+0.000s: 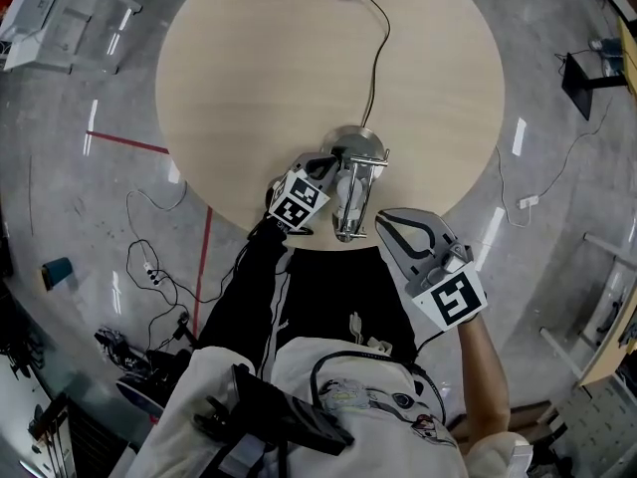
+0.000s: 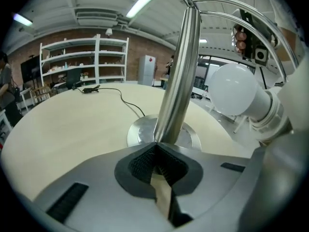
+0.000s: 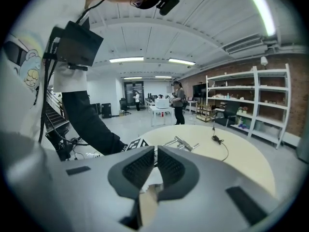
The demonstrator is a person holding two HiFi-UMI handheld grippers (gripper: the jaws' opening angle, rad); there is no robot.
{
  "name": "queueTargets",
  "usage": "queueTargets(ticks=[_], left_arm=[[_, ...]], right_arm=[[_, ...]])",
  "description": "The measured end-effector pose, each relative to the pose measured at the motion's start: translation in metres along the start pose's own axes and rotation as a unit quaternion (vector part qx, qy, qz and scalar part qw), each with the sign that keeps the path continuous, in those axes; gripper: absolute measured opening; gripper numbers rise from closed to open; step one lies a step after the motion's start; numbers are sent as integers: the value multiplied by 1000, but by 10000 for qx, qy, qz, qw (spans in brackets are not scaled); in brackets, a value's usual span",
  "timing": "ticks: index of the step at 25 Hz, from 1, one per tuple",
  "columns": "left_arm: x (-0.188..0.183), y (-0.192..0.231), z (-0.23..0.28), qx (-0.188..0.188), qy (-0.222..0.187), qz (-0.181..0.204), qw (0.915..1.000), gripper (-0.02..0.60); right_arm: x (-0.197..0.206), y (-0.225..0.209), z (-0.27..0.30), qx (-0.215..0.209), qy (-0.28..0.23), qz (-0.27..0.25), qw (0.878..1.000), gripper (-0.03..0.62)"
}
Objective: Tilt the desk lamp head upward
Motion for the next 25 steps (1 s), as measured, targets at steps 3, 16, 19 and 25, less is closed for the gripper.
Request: queueTargets(ticks=[3, 16, 19, 25], left_arm=[[1, 0, -1, 24, -49, 0, 10000, 2], [-1, 0, 0, 13, -21, 49, 10000, 2], [-2, -1, 0, 22, -3, 121, 9999, 2], [-2, -2, 0, 12, 13, 107, 9999, 2]], right_arm=[[-1, -2, 2, -81, 87, -219, 9997, 5], [27, 20, 26, -751, 1221, -4197, 8963, 186], [36, 22, 27, -920, 1459, -5071, 8445, 207], [41, 18, 34, -896, 1371, -6582, 7348, 224]])
Point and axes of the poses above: the fingertips, and each gripper's own axes: z forward along the fingers, y to its left, x out of its underside, the point moved 4 cm from there along -z, backward along the fingers, and after that the axes turned 12 degrees about z, right-handed, at the moved point
